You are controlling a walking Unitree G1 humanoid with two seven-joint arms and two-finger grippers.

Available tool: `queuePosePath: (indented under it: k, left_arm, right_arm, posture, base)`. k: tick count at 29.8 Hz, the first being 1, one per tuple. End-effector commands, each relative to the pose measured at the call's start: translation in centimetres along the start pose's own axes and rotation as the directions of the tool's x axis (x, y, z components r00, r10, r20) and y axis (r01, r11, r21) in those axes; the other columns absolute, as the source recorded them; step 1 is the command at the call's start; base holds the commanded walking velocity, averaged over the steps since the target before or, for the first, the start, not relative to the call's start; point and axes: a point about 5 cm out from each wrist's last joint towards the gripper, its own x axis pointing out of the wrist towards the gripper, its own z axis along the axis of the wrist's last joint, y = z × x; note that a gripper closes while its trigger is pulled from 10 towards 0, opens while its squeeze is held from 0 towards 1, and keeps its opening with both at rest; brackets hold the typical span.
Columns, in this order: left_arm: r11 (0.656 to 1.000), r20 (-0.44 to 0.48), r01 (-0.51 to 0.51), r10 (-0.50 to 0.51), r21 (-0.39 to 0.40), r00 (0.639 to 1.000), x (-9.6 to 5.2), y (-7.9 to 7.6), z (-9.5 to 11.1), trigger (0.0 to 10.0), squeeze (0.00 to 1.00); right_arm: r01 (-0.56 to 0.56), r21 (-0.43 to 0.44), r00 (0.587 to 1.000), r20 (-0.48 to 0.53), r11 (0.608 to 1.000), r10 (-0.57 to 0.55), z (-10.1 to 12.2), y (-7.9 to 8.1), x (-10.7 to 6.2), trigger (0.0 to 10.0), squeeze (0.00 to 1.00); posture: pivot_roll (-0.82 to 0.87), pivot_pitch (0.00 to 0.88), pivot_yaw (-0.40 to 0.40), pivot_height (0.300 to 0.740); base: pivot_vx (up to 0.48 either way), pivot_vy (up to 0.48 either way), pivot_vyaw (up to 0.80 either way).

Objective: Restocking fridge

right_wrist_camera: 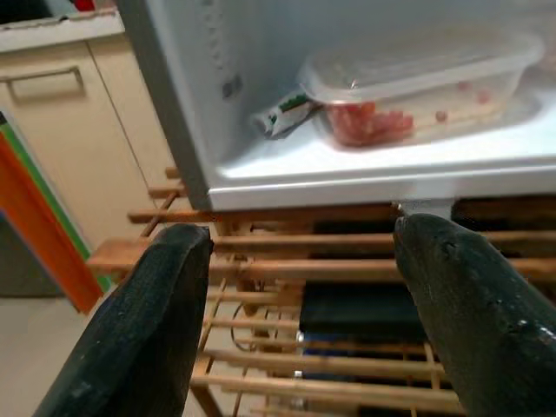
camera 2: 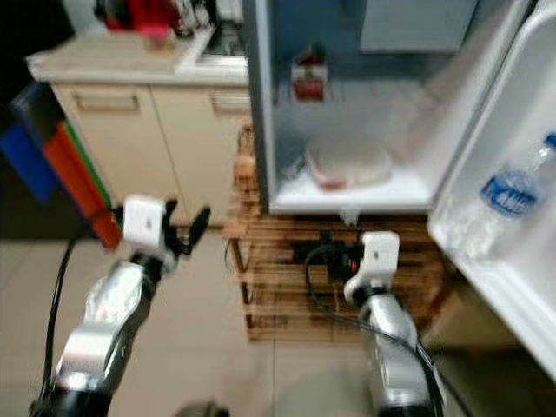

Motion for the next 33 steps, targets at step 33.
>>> queuePosePath:
  k: [33]
  left_arm:
    - [1.000,0.019,0.026,-0.026,-0.001,0.999,0.73,-1.03,0.19,10.0,0.00]
  right_arm:
    - [-0.024,-0.025,0.999,-0.022,0.999,0.023,-0.03,0.25,-0.08,10.0,0.00]
  posture:
    - [-0.07,0.033,0.026,0.740]
  base:
    - [-0.117,-0.010,0.00]
